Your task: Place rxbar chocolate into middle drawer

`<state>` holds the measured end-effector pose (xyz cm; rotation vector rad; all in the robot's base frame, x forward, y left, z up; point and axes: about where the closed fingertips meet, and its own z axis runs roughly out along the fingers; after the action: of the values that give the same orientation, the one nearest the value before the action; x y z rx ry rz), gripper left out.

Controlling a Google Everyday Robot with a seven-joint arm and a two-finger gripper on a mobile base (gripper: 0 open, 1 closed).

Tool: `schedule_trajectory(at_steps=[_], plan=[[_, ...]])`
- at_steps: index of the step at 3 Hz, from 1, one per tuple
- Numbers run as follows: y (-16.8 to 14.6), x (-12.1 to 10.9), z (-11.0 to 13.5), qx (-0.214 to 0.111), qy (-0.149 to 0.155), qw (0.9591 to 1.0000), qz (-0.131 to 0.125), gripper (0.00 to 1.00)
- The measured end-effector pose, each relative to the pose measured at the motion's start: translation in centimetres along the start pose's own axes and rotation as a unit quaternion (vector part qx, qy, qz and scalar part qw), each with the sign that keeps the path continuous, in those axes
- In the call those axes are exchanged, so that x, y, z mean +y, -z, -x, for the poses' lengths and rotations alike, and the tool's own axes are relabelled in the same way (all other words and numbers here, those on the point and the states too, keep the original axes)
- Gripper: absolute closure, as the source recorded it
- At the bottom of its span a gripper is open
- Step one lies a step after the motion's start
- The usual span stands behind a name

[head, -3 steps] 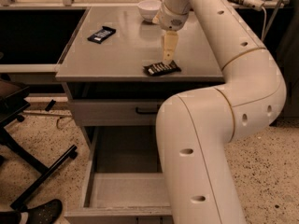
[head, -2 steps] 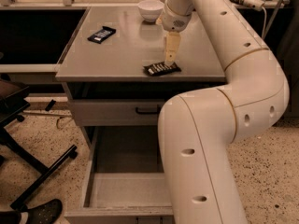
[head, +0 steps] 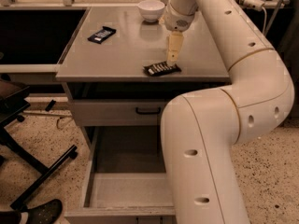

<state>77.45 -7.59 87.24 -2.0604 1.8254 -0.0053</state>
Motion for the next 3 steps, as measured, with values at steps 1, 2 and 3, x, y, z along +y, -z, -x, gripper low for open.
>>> schedule_trajectory(at_steps=[1,2,3], plan=[[-0.3,0.4,-0.1,-0.005,-0.002,1.0000,0.008,0.00],[-1.7,1.2,0.1,-0.015,-0.001,0.9995,0.028,0.00],[-2.8,1.6,0.5,-0.023,0.002,0.9989,0.041,0.00]])
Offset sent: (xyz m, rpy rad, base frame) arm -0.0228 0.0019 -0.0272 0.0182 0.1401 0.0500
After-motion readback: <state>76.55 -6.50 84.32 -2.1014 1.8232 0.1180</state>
